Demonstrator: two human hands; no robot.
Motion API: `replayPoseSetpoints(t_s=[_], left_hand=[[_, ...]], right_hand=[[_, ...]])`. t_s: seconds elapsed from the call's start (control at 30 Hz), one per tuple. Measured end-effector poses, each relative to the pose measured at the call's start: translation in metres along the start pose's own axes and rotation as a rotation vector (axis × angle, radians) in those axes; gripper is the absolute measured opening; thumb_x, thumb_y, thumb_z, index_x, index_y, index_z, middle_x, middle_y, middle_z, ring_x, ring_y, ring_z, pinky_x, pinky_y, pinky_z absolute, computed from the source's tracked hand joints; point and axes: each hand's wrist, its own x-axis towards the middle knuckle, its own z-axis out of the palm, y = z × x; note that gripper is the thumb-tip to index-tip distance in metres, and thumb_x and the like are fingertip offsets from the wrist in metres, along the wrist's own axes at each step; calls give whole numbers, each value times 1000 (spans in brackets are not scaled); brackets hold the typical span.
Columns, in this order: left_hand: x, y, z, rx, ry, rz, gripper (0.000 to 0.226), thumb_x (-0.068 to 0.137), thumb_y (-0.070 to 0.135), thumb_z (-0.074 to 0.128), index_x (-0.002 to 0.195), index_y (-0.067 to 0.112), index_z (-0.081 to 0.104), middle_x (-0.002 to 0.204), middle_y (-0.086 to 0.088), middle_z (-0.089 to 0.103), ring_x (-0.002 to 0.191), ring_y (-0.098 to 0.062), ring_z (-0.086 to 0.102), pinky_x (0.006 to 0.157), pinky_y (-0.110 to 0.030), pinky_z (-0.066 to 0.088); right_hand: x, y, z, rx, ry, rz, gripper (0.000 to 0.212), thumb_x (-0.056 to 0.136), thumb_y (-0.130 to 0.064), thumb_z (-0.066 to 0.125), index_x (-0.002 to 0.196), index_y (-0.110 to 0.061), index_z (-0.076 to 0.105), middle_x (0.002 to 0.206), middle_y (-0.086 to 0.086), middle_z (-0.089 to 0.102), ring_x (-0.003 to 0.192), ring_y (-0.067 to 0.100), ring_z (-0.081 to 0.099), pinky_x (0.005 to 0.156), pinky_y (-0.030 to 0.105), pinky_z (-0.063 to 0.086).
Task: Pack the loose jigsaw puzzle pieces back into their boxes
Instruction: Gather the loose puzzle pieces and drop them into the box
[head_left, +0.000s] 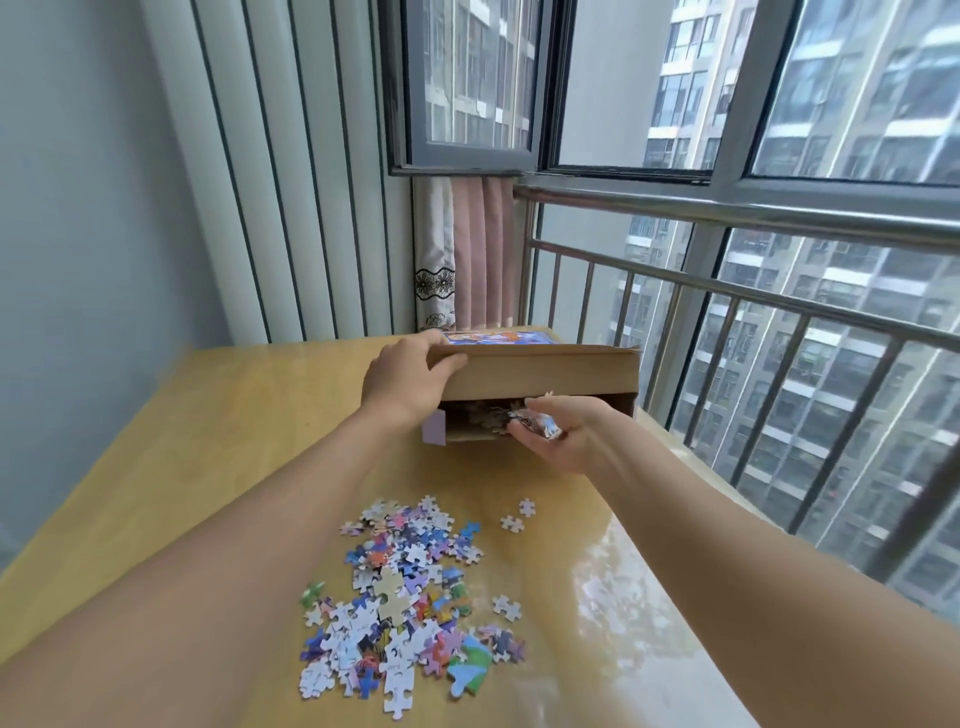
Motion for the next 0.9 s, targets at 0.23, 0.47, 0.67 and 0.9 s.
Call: replayPoseSetpoints(t_s=[0.23,0.47,0.67,0.9], left_hand=[[-2,3,5,-16,34,8,16,95,46,59,91,31,59,87,6,68,82,-22,60,67,-33,44],[-3,4,4,-69,7,4,16,94,45,60,88,30,61,86,11,67,84,-20,61,70,-33,47],[-2,5,4,-83,6,18,17,94,45,60,88,29,62,87,9,68,84,-19,60,64,-30,40],[-4,3,5,-98,19,38,17,95,45,59,89,29,61,85,11,67,83,-17,60,68,-32,45]], right_hand=[[3,0,-4,144,-13,-99,46,76,10,47,120,-2,54,136,17,52,120,35,55,108,41,44],[17,19,-20,-517,184,-400,41,93,8,48,133,1,53,131,24,59,117,40,59,92,41,51],[34,21,-28,-740,220,-537,38,91,8,47,123,-10,57,112,11,64,103,29,60,81,31,49],[35,21,-41,-1397,42,-808,48,86,11,41,127,-9,56,123,6,63,112,28,58,93,37,50]])
